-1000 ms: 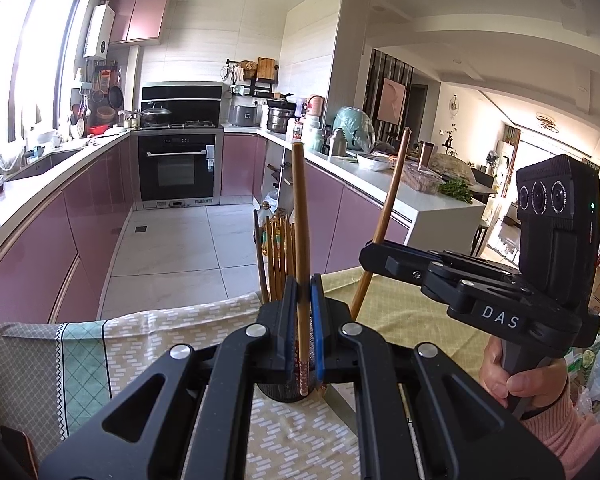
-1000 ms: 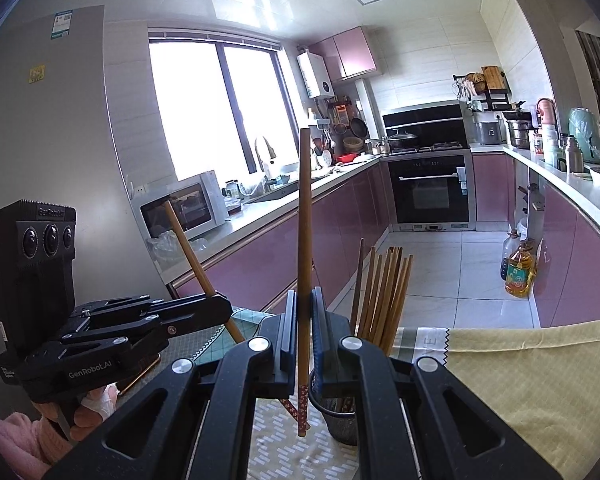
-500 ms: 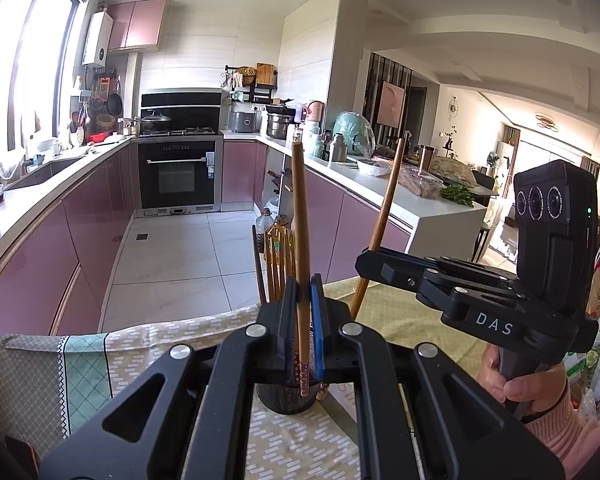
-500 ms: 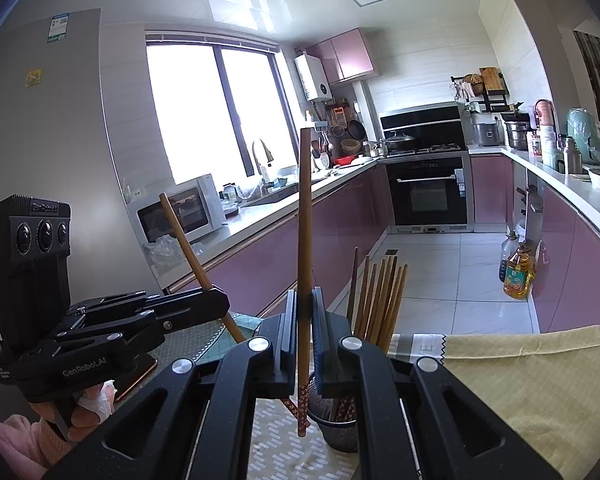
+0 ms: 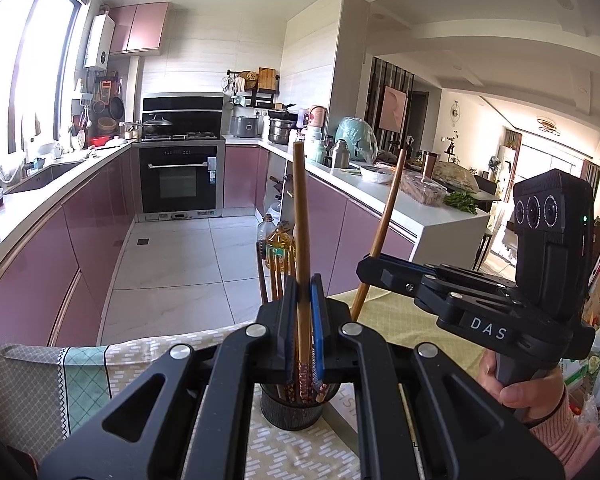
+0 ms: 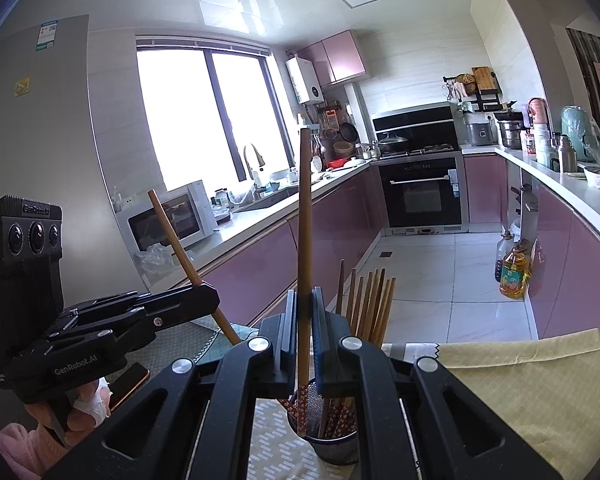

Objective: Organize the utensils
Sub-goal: 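Lower the right gripper's chopstick into the mesh cup while the left gripper inserts its chopstick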

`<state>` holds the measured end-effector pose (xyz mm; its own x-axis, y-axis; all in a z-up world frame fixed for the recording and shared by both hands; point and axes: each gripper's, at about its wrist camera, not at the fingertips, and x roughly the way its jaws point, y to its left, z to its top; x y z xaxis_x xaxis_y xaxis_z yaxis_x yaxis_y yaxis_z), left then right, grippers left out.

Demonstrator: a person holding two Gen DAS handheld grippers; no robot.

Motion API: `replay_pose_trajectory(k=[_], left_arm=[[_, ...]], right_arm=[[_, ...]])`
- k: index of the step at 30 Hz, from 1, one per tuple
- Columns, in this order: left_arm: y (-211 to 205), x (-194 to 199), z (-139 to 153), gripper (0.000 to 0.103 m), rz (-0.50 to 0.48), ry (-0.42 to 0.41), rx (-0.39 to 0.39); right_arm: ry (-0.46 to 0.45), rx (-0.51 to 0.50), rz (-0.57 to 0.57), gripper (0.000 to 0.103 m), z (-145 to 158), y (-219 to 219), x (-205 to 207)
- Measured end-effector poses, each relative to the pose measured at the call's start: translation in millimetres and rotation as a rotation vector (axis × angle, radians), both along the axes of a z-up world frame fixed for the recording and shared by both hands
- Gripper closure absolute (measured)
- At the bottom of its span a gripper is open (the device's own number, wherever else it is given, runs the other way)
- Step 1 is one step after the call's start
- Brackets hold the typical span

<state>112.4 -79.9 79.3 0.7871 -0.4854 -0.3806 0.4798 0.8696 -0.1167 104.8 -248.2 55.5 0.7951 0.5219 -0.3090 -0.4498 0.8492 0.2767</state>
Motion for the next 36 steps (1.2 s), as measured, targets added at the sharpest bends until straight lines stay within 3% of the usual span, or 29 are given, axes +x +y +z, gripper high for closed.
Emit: replay_pose_trajectory(k=[36], left_arm=[[-24,43,-22,0.095,0.011,0.109,0.068]], right_arm=[[0.102,-0.009,-0.053,0.097,-33,9,38]])
